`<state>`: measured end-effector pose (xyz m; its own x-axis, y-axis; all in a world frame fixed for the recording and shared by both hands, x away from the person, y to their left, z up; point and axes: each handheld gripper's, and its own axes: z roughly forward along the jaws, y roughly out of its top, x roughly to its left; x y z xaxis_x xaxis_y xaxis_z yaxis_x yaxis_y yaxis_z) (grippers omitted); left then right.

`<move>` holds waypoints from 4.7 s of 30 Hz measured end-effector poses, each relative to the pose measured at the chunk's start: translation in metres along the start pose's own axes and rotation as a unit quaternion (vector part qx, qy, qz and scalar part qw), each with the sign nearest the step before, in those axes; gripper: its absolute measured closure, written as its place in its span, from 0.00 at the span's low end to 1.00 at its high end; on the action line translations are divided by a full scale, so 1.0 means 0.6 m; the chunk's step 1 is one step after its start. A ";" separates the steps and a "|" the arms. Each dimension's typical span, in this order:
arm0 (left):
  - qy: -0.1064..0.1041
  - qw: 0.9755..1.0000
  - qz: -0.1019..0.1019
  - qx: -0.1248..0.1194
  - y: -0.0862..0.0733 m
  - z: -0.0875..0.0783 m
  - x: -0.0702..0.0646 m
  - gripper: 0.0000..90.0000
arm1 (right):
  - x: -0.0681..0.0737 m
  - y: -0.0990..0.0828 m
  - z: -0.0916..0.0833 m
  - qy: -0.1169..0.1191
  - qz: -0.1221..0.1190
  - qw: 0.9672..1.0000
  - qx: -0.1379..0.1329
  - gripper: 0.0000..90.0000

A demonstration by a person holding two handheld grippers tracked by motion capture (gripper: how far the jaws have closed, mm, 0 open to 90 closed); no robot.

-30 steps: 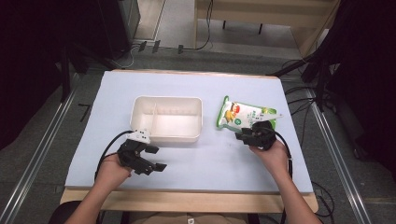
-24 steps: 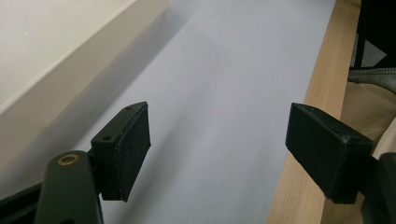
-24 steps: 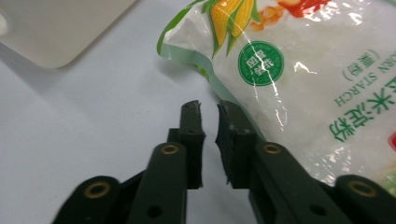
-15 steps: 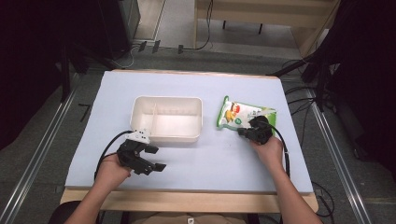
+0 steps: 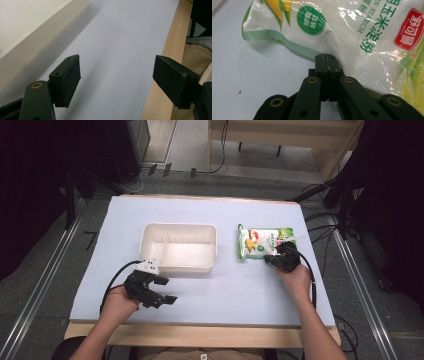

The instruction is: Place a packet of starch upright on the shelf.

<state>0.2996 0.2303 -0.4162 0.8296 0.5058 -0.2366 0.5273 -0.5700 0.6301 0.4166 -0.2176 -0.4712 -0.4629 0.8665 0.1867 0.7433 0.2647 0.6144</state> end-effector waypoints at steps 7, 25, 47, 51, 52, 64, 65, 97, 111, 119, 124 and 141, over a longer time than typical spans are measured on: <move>0.001 1.000 0.004 0.001 0.000 0.000 -0.006 0.25 | 0.029 0.036 -0.025 0.011 -0.012 1.000 -0.008 1.00; -0.002 1.000 -0.001 -0.004 -0.003 0.001 -0.003 0.25 | 0.000 0.213 0.090 -0.010 0.049 0.999 0.008 1.00; 0.009 1.000 -0.006 -0.011 -0.010 -0.008 -0.005 0.25 | 0.059 0.168 0.111 0.053 -0.004 0.997 0.063 1.00; 0.010 1.000 -0.004 -0.013 -0.011 -0.011 -0.004 0.25 | 0.073 0.153 0.098 0.073 -0.027 0.994 0.073 1.00; 0.010 1.000 -0.005 -0.015 -0.011 -0.011 -0.004 0.25 | 0.076 0.149 0.095 0.077 -0.032 0.994 0.075 1.00; 0.013 1.000 -0.003 -0.009 -0.011 -0.008 -0.005 0.25 | 0.099 0.090 0.053 0.109 -0.077 0.989 0.067 1.00; 0.013 1.000 -0.003 -0.007 -0.010 -0.009 -0.006 0.25 | 0.099 0.085 0.049 0.113 -0.085 0.988 0.066 1.00; 0.011 1.000 -0.004 -0.011 -0.013 -0.011 -0.006 0.26 | -0.023 0.101 -0.021 0.016 0.034 0.999 0.001 0.53; 0.024 1.000 -0.012 -0.004 -0.021 -0.014 -0.007 0.26 | -0.075 0.106 0.049 0.005 0.086 0.996 0.032 0.42; 0.024 1.000 -0.009 -0.001 -0.020 -0.013 -0.007 0.26 | -0.054 0.111 0.054 0.028 0.088 0.995 0.047 0.62; 0.024 1.000 -0.009 -0.002 -0.020 -0.014 -0.008 0.26 | -0.043 0.112 0.055 0.008 0.079 0.995 0.057 0.76; 0.014 1.000 -0.011 -0.007 -0.020 -0.017 -0.009 0.26 | -0.040 0.119 0.015 0.021 0.090 0.995 0.023 0.97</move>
<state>0.2873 0.2409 -0.4151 0.8119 0.5368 -0.2295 0.5429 -0.5499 0.6347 0.4850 -0.2158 -0.4385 -0.3394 0.8832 0.3237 0.8370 0.1266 0.5323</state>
